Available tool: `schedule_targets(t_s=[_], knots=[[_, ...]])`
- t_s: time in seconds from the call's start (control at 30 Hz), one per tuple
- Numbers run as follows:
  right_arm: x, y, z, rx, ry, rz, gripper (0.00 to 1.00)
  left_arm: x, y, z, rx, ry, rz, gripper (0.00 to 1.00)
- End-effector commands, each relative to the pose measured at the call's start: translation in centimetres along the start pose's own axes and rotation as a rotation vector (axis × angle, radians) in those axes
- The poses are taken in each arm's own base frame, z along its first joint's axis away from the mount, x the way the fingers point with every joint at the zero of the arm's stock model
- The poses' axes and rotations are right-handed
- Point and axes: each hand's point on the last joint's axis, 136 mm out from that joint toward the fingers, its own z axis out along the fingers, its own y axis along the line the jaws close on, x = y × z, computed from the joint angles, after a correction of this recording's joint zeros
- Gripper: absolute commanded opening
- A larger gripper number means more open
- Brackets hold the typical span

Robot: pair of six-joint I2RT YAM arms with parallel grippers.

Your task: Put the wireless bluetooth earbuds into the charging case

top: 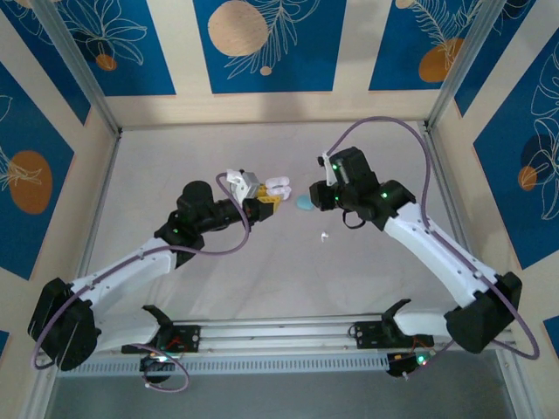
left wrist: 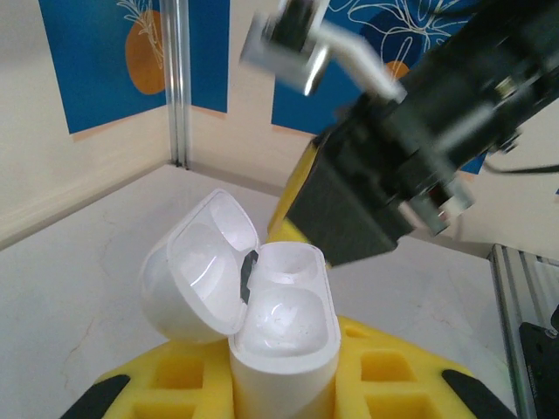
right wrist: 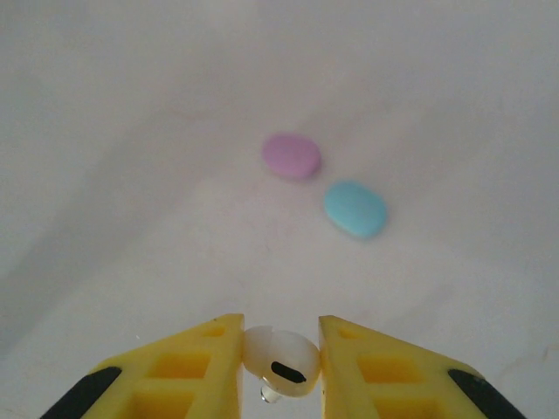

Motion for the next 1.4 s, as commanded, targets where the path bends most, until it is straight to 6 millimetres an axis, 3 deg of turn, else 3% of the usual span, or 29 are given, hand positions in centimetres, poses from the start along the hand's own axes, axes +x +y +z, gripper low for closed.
schedule_targets(t_s=[0.0, 0.2, 0.43, 0.9, 1.37], knots=[[-4.3, 1.1, -3.1, 0.007, -0.189, -0.082, 0.26, -1.1, -0.9, 0.1, 0.024, -0.052, 0.012, 0.23], [-6.8, 4.7, -6.1, -0.072, -0.327, -0.175, 0.26, -0.9, -1.1, 0.5, 0.022, -0.045, 0.005, 0.23], [-7.3, 7.6, -6.6, -0.153, -0.348, -0.231, 0.26, -0.9, -1.4, 0.8, 0.025, -0.046, 0.001, 0.23], [-5.6, 8.9, -5.7, -0.229, -0.289, -0.280, 0.26, -1.8, -1.4, 0.5, 0.013, -0.063, 0.009, 0.23], [-4.1, 8.6, -3.8, -0.201, -0.220, -0.316, 0.26, -2.3, -1.5, 0.4, 0.015, -0.073, 0.004, 0.24]])
